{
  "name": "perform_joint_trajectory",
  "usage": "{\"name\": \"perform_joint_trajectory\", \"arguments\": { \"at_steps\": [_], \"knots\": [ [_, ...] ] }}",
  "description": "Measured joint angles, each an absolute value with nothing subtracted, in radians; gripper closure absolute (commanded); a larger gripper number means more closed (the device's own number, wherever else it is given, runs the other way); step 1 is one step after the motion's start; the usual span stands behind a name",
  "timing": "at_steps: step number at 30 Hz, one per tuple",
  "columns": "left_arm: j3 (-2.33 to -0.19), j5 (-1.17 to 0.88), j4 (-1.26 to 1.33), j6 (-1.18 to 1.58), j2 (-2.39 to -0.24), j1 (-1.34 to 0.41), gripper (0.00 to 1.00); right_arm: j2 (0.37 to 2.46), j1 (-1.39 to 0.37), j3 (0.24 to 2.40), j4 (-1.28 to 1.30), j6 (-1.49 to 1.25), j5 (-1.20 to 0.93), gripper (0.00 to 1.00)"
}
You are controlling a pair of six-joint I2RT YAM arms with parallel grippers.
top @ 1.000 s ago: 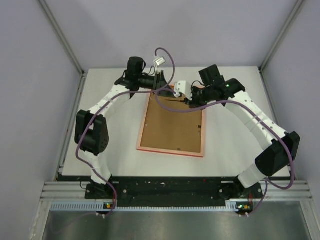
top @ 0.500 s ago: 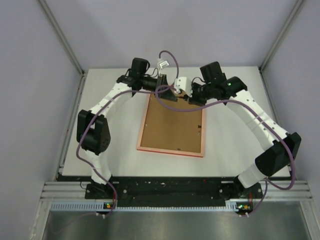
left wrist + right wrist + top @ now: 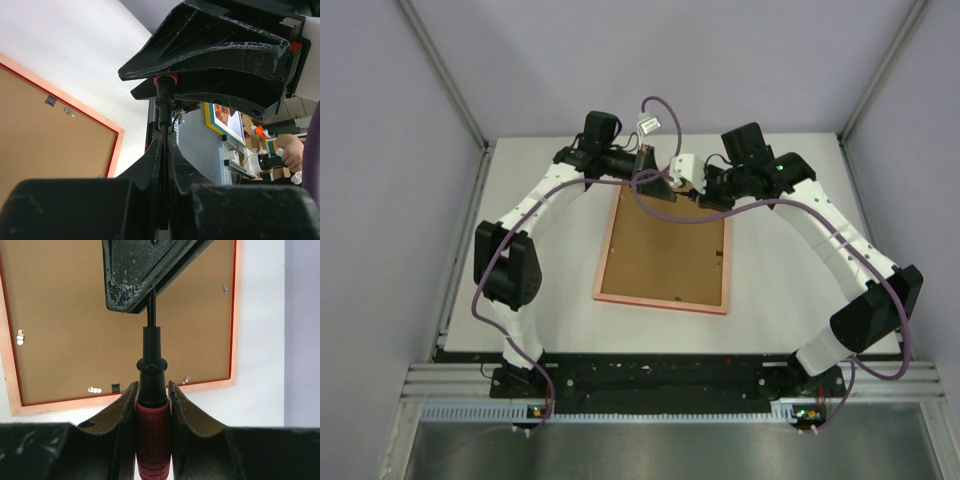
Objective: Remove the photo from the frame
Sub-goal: Adjust the screwdriver.
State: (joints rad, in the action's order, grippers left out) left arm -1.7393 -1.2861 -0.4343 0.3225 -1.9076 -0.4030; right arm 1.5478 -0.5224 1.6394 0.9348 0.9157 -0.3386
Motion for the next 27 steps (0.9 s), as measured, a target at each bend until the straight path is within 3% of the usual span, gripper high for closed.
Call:
{"name": "perform_joint_trajectory", "arguments": {
  "at_steps": [7, 11, 13, 15, 16, 18, 27],
  "knots": [
    [-1.740, -1.290, -0.433, 0.323, -1.908, -0.403, 1.00, 1.548, -0.522, 1.651, 0.948, 0.915, -0.338, 1.00],
    [-1.740, -1.289, -0.433, 0.323, -1.908, -0.404, 1.00, 1.548, -0.522, 1.652, 0.951, 0.915, -0.337, 0.83],
    [-1.740, -1.287, -0.432, 0.323, -1.908, -0.404, 1.00, 1.548, -0.522, 1.652, 0.951, 0.915, -0.335, 0.61],
    [-1.740, -1.278, -0.427, 0.325, -1.908, -0.404, 1.00, 1.548, -0.522, 1.652, 0.950, 0.910, -0.332, 0.28],
    [-1.740, -1.250, -0.423, 0.329, -1.908, -0.404, 1.00, 1.548, -0.522, 1.655, 0.950, 0.903, -0.331, 0.17],
    [-1.739, -1.205, -0.416, 0.340, -1.908, -0.397, 1.00, 1.548, -0.524, 1.676, 0.947, 0.900, -0.329, 0.04],
    [-1.697, -1.132, -0.314, 0.412, -1.906, -0.353, 1.00, 1.544, -0.419, 1.762, 0.936, 0.764, -0.474, 0.01]
  ]
}}
